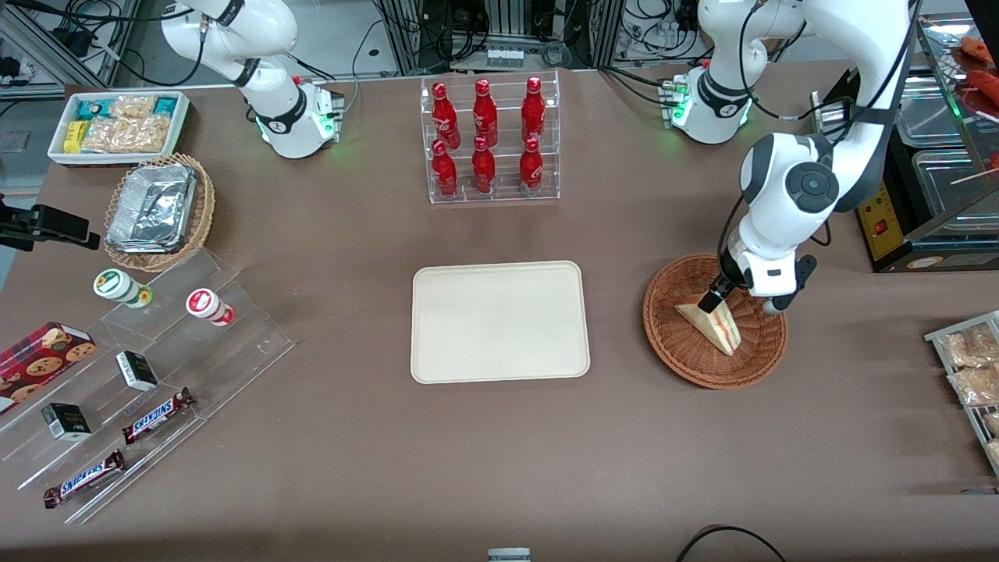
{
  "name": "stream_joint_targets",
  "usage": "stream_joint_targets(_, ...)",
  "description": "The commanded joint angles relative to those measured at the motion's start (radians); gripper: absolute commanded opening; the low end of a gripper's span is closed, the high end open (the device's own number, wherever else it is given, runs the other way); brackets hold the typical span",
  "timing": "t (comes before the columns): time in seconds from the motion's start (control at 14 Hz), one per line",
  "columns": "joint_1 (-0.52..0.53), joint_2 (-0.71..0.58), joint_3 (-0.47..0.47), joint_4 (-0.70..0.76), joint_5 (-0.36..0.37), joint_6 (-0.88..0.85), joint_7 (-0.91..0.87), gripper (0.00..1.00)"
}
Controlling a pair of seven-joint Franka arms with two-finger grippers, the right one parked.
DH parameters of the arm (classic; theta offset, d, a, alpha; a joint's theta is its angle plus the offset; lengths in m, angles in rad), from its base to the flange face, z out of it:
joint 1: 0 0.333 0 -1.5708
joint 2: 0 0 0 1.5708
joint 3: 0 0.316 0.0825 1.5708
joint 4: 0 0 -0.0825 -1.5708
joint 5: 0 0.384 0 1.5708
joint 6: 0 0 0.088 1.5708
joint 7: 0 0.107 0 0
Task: Place sandwich from basket to tray
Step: 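Lower the open left gripper around the sandwich and close it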
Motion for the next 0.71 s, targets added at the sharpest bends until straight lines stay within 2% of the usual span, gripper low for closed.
stream_joint_targets(0.0,0.001,0.052,0.003,0.043,0.004,0.013,-0.026,1.00)
stream_joint_targets(0.5,-0.001,0.125,0.001,0.086,0.003,0.015,-0.086,1.00)
stream_joint_targets(0.57,0.001,0.129,0.001,0.087,0.003,0.015,-0.086,0.93)
stream_joint_targets(0.64,0.001,0.129,0.001,0.087,0.001,0.015,-0.086,0.63)
